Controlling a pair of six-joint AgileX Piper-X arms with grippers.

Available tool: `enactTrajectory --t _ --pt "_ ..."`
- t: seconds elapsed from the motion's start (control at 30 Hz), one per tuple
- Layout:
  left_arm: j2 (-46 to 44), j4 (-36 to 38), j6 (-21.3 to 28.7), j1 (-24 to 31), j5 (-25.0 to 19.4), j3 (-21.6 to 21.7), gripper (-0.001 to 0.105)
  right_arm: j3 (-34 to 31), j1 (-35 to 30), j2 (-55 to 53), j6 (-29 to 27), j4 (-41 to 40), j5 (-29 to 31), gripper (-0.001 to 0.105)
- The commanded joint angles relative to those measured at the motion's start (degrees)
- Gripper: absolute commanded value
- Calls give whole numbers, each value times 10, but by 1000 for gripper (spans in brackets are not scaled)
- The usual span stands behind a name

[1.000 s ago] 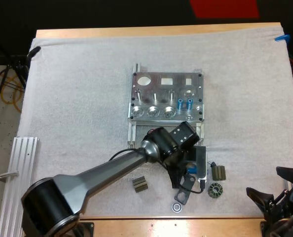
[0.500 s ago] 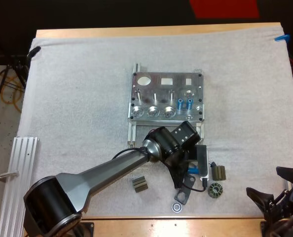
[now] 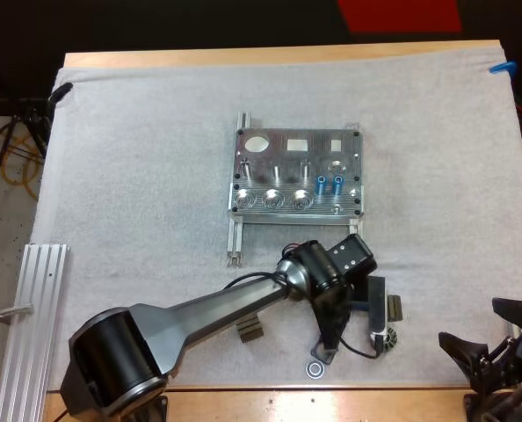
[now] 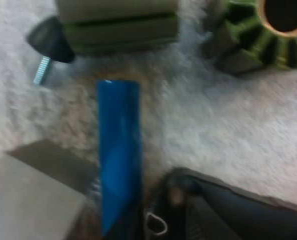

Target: Load cells from left to right

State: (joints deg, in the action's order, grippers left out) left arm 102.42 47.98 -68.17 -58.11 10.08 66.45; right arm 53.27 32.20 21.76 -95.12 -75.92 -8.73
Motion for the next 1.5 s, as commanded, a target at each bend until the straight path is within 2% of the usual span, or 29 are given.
enactTrajectory --t 0.0,0.17,0.33,0.53,0.67,0.73,0.83,0.93,1.17,1.3,1.47 --pt "2 -2 -6 -2 -14 13 21 1 1 -3 4 2 -2 89" --pt "19 -2 -13 -2 -16 31 23 1 1 -3 4 2 -5 89" --pt "44 0 -21 -2 -18 34 41 1 1 -3 4 2 -5 89" --pt "54 0 -27 -2 -43 34 40 1 1 -3 2 2 -5 89" --pt "65 11 -29 -2 -45 34 34 1 1 -3 0 2 -5 89" --pt "75 21 -36 -2 -72 34 28 1 1 -3 0 2 -5 89" --pt "80 32 -40 -2 -117 34 25 1 1 -3 0 2 -5 89" --pt "80 32 -40 0 -129 34 25 1 1 -3 0 2 -5 89" --pt "80 68 -28 0 -120 38 25 1 1 -3 0 2 -5 89" --pt "80 150 30 -2 -117 45 25 1 1 -3 -4 2 0 89" --pt "80 166 26 -2 -117 44 25 1 1 -3 -11 2 0 89"
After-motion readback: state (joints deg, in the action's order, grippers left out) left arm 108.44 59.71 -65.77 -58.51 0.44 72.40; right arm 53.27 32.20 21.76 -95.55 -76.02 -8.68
